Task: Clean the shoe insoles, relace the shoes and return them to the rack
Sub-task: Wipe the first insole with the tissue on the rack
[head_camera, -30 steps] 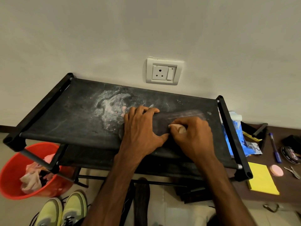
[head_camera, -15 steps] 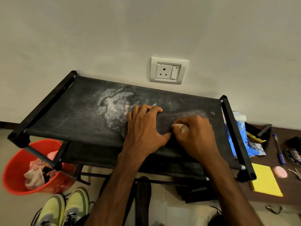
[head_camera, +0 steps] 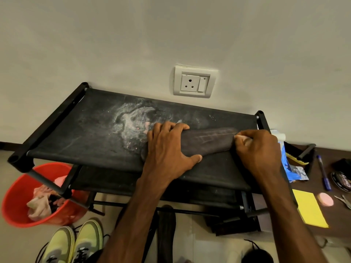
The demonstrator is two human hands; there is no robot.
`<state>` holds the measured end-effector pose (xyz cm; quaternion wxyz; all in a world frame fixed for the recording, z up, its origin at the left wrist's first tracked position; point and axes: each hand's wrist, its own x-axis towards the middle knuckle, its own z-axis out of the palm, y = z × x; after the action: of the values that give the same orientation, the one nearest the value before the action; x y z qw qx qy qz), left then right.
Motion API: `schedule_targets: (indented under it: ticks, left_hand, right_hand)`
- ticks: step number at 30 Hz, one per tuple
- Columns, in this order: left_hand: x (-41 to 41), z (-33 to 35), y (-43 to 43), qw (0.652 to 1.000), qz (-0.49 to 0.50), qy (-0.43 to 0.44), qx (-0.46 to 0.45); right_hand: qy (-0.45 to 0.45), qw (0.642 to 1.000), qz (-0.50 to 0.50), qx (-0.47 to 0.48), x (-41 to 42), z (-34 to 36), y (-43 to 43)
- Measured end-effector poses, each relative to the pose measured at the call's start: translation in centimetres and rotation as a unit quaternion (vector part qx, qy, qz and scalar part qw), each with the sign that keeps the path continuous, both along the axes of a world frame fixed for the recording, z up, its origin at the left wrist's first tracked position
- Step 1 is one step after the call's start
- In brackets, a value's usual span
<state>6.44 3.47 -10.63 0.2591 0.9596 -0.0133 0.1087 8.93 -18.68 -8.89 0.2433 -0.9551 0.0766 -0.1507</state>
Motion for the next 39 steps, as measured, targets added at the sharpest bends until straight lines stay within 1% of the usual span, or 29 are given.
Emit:
schedule_targets:
  ticks: [4,5,7,10,12,13,15,18,20,23,26,28,30,33,36,37,39]
  left_hand:
    - [0.0,-0.1,0.0,1.0,0.001,0.004,0.006]
    - [0.0,-0.1,0.0,1.0,0.0,0.005,0.005]
    - [0.1,-0.1,0.0,1.0,-0.003,0.009,0.002]
    - [0.1,0.0,0.1,1.0,-0.005,0.008,-0.003]
    - [0.0,0.0,0.1,1.0,-0.005,0.01,-0.004]
    - [0.0,0.0,0.1,1.0,-0.004,0.01,-0.003]
    - [0.0,0.0,0.1,1.0,-0.001,0.01,0.001]
    - [0.0,0.0,0.1,1.0,0.0,0.012,0.002]
    - [0.1,0.0,0.0,1.0,-0.001,0.014,0.003]
    - [0.1,0.1,0.0,1.0,-0.002,0.015,-0.001]
    - [0.0,0.1,0.1,1.0,-0.003,0.02,-0.005]
    - [-0.1,0.1,0.1,1.0,-0.001,0.02,-0.004]
    - [-0.1,0.1,0.0,1.0,-0.001,0.018,-0.001]
    - [0.0,0.1,0.0,1.0,0.0,0.018,0.004]
    - [0.0,0.1,0.0,1.0,-0.004,0.016,-0.002]
    - [0.0,0.1,0.0,1.0,-0.006,0.015,-0.004]
    - [0.0,0.1,0.0,1.0,-0.006,0.016,-0.003]
  right_hand:
    - [0.053,0.988,0.141,0.022,-0.8,-0.2,2.0]
    - [0.064,0.984,0.162,0.028,-0.9,-0.2,2.1]
    - [0.061,0.987,0.142,0.03,-0.8,-0.1,1.6]
    - [0.018,0.999,0.026,0.021,-0.1,0.2,-0.5]
    - [0.002,1.0,-0.006,0.016,0.1,0.4,-1.0]
    - [0.006,1.0,0.003,0.007,0.0,0.4,-0.9]
    - [0.031,0.998,0.06,-0.009,-0.7,0.3,0.2]
    - [0.08,0.985,0.15,0.027,-1.7,0.0,1.6]
    - [0.085,0.984,0.148,0.047,-1.8,0.0,1.2]
    - [0.066,0.993,0.077,0.064,-1.3,0.1,-0.2]
    - [0.029,0.997,0.034,0.059,-1.1,0.2,-0.8]
    - [0.031,0.998,0.027,0.052,-1.2,0.2,-0.7]
    - [0.034,0.998,0.042,0.032,-1.3,0.3,0.0]
    - [0.029,0.994,0.106,0.0,-1.6,0.1,2.2]
    - [0.051,0.977,0.2,0.044,-1.8,-0.1,4.3]
    - [0.055,0.973,0.216,0.054,-1.8,-0.1,4.4]
    - [0.048,0.978,0.196,0.045,-1.4,-0.1,3.7]
